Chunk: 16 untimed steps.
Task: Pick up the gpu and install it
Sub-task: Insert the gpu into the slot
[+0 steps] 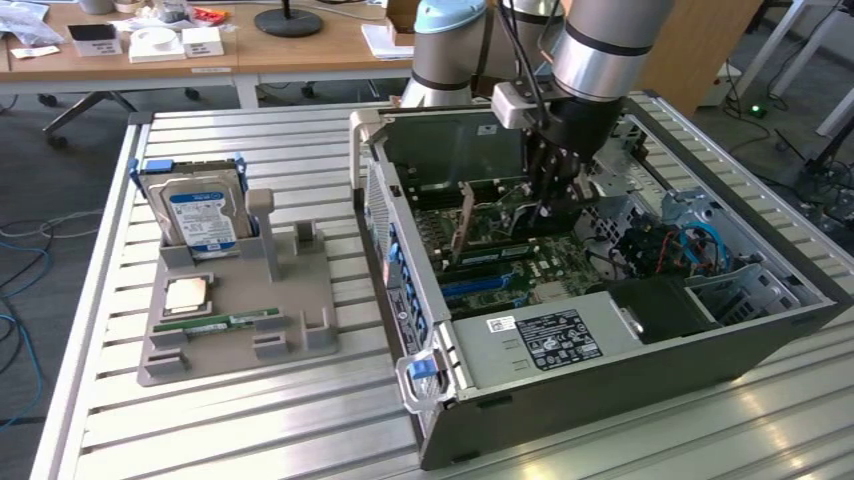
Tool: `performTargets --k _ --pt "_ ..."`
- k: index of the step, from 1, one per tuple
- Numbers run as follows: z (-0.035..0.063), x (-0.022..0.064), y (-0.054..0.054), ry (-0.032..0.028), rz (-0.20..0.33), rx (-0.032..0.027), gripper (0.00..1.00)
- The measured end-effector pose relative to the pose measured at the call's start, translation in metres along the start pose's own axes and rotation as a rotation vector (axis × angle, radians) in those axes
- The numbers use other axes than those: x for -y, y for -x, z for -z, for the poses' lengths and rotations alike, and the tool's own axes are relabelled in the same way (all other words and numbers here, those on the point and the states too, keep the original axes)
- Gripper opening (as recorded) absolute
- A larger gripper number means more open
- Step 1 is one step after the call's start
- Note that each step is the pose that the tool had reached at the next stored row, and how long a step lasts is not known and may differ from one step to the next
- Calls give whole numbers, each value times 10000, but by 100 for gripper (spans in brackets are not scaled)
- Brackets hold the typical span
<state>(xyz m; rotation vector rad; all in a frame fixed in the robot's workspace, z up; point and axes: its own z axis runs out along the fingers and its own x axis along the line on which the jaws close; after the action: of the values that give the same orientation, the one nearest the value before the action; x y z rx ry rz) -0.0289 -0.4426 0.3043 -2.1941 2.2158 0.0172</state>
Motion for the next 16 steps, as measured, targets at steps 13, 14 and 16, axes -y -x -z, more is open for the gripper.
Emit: performTargets --k 13,14,16 --pt "-95 -38 -49 -57 35 -2 26" --pt "-101 -42 -51 -59 36 0 26" --pt "-106 -53 -53 -58 37 -3 26"
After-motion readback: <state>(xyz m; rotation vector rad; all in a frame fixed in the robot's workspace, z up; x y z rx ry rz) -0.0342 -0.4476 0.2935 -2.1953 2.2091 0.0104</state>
